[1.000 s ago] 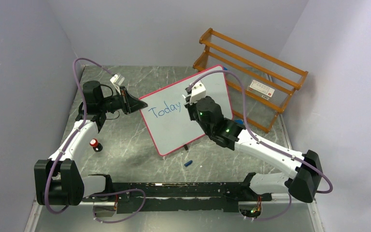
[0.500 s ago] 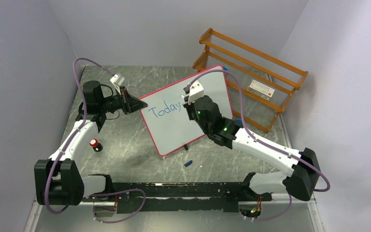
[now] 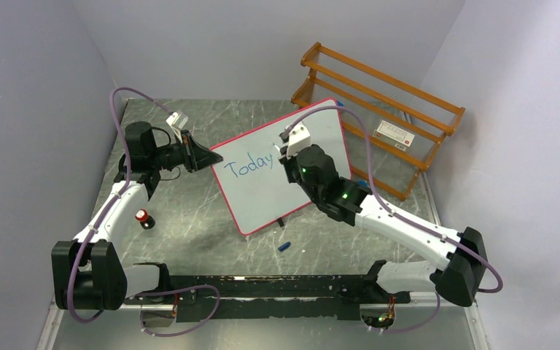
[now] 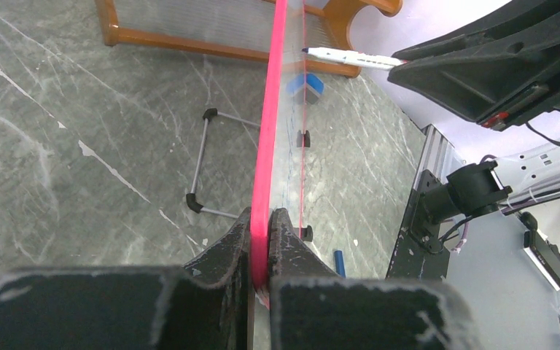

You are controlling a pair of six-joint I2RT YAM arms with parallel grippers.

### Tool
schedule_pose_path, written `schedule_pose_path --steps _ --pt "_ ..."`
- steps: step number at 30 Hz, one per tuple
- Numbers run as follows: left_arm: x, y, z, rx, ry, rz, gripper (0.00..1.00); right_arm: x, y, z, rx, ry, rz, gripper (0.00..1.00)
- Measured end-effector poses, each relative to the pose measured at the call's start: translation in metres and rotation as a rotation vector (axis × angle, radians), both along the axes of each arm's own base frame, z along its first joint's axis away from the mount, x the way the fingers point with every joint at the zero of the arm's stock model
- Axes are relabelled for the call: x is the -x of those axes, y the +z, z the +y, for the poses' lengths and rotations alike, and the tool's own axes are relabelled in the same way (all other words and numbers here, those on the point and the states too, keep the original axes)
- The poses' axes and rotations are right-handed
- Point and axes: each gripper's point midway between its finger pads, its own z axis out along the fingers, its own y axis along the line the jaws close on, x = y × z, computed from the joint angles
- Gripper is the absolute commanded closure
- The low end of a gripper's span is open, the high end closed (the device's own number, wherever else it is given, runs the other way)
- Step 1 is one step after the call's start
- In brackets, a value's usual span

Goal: Write a sentence on the whiteboard

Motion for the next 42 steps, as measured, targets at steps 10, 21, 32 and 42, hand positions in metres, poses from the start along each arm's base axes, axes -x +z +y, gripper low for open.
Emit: schedule_pose_path --steps 10,21,32,42 --pt "0.0 0.0 0.0 0.0 0.0 0.0 0.95 0.002 0.012 -0.011 -0.023 -0.023 -0.024 1.0" --pt "0.0 0.0 0.0 0.0 0.0 0.0 0.95 -0.002 -0.004 -0.019 0.01 -0.051 -0.004 1.0" --pt "0.0 0.0 0.0 0.0 0.0 0.0 0.95 -0.01 -0.01 -0.02 0.014 -0.066 0.001 1.0" --pt "0.0 -0.001 0.0 -0.001 0.001 0.002 0.95 -0.01 -0.01 -0.016 0.004 -0.052 -0.001 1.0"
